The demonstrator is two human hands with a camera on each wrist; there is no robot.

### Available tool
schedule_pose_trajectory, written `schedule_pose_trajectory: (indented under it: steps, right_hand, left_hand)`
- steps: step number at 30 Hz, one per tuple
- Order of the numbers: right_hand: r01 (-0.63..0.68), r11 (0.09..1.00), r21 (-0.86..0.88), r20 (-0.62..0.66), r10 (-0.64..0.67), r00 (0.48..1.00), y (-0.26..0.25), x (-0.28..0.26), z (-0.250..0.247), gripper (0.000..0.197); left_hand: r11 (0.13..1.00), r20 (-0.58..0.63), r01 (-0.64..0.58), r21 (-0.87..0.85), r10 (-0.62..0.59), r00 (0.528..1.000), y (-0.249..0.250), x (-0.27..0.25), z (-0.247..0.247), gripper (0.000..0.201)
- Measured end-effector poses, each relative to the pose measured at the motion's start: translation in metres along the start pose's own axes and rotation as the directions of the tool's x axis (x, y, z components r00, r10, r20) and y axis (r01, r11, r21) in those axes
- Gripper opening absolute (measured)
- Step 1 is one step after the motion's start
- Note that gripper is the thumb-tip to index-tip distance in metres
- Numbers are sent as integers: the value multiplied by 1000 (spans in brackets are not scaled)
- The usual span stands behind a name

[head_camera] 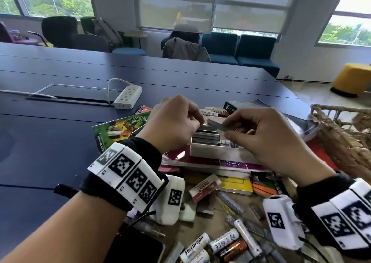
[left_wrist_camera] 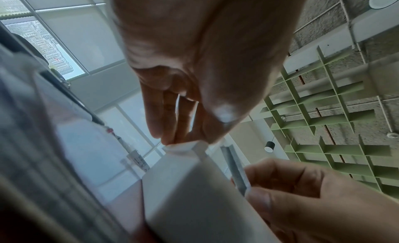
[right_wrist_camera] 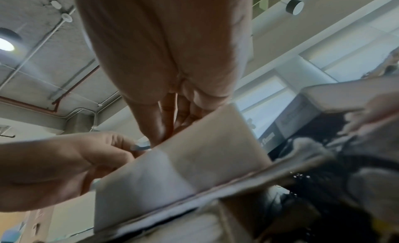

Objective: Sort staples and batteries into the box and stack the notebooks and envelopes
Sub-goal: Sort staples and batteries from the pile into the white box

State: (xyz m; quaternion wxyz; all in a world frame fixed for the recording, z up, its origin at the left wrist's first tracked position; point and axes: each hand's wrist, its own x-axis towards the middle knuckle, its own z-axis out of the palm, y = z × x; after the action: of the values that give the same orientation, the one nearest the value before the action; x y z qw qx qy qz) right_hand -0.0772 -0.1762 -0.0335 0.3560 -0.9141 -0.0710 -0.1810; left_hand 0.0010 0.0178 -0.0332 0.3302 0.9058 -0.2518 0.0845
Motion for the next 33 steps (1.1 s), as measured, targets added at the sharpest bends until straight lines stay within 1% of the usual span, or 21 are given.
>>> schedule_pose_trajectory:
  steps: [5,10,11,14,16,19,28,33]
  right_hand:
    - [43,993,-111,123,-29,992,-4,-2,3,10]
    - [34,996,-85,61,-29,998,-4,-4,-8,17]
    - [35,995,-97,81,-27,996,-4,-4,-7,18]
    - [32,992,-121,199,-7,980,-5,-8,-2,21]
    - [34,994,-101,232,-10,973,-6,-9,0,26]
    - [38,995,-96,231,-15,973,-5,-10,-4,30]
    - [41,994,-104,170,-23,985,0,-12,-10,27]
    - [37,992,-124,147,-18,989,-4,-14,-15,28]
  left_hand:
    - [999,3,-2,39,2,1000,0,0,1,20]
    - [999,3,-8,44,8,1000,-1,1,2,21]
    - [999,2,-11,43,11,1000,-2,1,2,21]
    - [1000,2,-19,22,19,1000,-4,1,3,21]
    - [1000,1,-18,15,18,1000,-4,0,3,20]
    - [1000,-4,-15,3,15,1000,-4,0,5,21]
    - [1000,-1,-28,-4,28,1000,-5,0,8,19]
    - [999,-45,-10,-53,8,999,-4,-3,12,19]
